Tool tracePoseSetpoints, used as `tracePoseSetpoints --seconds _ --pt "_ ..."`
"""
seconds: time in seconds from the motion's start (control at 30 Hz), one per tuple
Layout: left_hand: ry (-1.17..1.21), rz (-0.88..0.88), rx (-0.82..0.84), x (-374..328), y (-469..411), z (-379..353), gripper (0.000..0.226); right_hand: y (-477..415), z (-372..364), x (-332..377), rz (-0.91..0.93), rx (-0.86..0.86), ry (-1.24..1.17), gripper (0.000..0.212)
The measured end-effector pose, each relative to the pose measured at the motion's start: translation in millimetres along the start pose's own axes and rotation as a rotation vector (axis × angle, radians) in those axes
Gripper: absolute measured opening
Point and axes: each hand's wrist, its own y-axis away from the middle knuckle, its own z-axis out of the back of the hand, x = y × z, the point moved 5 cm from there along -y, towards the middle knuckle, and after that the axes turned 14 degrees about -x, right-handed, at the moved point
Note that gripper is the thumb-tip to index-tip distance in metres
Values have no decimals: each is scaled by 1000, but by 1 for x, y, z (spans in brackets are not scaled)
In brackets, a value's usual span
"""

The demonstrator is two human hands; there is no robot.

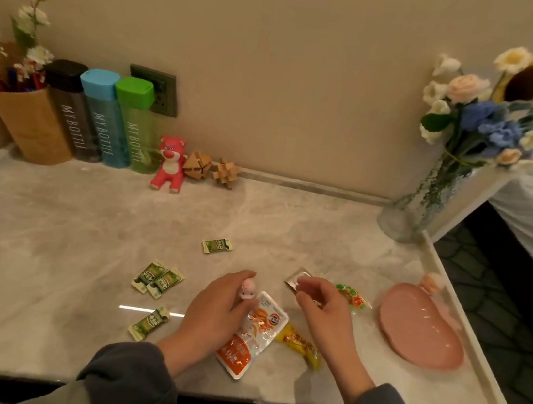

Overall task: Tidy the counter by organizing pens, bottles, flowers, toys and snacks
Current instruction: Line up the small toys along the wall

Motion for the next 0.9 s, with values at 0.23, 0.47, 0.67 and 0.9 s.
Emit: tracePoseSetpoints --seconds 0.23,0.47,0.67,0.9 --pt "223 63 32 -47 -15 -38 38 -12 40 -11 -21 -90 -21 31" --pt "396 78 92 -98 -32 -93 12 -40 103 -25 -10 -196 -9 24" --pt "498 147 169 -138 -42 -144 10 -67 148 -48 12 -309 66 28" --pt "543 267 246 -172 -54 -181 25 -102 178 -76 -50 -358 82 39"
